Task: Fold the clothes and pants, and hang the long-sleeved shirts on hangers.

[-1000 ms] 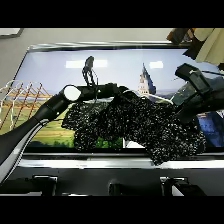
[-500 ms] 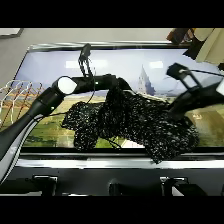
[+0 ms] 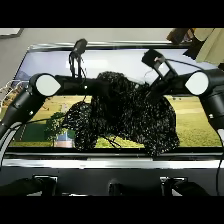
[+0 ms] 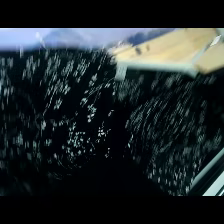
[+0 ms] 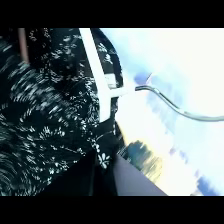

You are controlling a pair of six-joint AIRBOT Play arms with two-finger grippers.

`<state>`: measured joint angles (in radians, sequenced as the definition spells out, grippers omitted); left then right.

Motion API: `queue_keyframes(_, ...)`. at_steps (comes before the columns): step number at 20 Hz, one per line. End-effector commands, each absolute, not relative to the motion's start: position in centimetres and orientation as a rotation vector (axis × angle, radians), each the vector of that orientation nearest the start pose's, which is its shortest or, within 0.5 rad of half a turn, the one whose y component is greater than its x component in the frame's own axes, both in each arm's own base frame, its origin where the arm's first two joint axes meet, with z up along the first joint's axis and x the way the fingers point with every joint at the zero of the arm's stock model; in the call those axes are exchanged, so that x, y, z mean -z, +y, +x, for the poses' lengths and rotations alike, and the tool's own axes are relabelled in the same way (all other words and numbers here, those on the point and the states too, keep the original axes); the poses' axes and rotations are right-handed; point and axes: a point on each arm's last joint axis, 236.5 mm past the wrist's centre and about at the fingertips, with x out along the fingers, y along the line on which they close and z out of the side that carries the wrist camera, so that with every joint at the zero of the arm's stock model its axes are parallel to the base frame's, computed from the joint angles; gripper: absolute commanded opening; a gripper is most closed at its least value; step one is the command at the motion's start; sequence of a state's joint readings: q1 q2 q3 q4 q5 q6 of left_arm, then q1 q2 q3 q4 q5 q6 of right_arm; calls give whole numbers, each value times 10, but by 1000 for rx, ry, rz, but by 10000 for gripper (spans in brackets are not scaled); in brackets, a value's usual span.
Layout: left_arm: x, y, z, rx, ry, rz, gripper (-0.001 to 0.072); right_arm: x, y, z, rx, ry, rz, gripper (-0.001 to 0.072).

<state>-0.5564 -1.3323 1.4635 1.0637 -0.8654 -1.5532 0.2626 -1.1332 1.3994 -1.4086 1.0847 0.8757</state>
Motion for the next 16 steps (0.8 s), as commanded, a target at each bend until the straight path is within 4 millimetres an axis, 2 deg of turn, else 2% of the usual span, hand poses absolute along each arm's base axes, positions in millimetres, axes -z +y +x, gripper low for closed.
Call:
queue_keyframes(1,-150,-332,354,776,888,-194,24,-222,151,401,-630,561,-641,28)
queue_keyframes(4,-162,-346,339,815,865,-190,25,-237,159,376,-722,539,-698,27)
queue_keyframes(6,-168,-347,333,826,858,-190,27,-245,158,367,-736,512,-734,27)
queue_keyframes(7,-171,-346,333,825,849,-189,62,-247,158,365,-743,500,-749,27)
queue_keyframes(8,-174,-342,334,819,839,-186,281,-248,161,363,-760,489,-760,27)
queue_keyframes(9,-178,-337,336,812,825,-182,547,-248,166,362,-782,476,-766,27)
queue_keyframes(10,-183,-329,341,795,803,-170,663,-248,169,361,-806,461,-783,27)
queue_keyframes(11,-188,-314,347,765,783,-147,673,-246,172,362,-825,449,-810,27)
queue_keyframes(13,-199,-268,361,664,740,-74,673,-241,172,365,-854,429,-888,27)
queue_keyframes(16,-212,-202,373,598,689,71,673,-231,183,368,-916,413,-912,27)
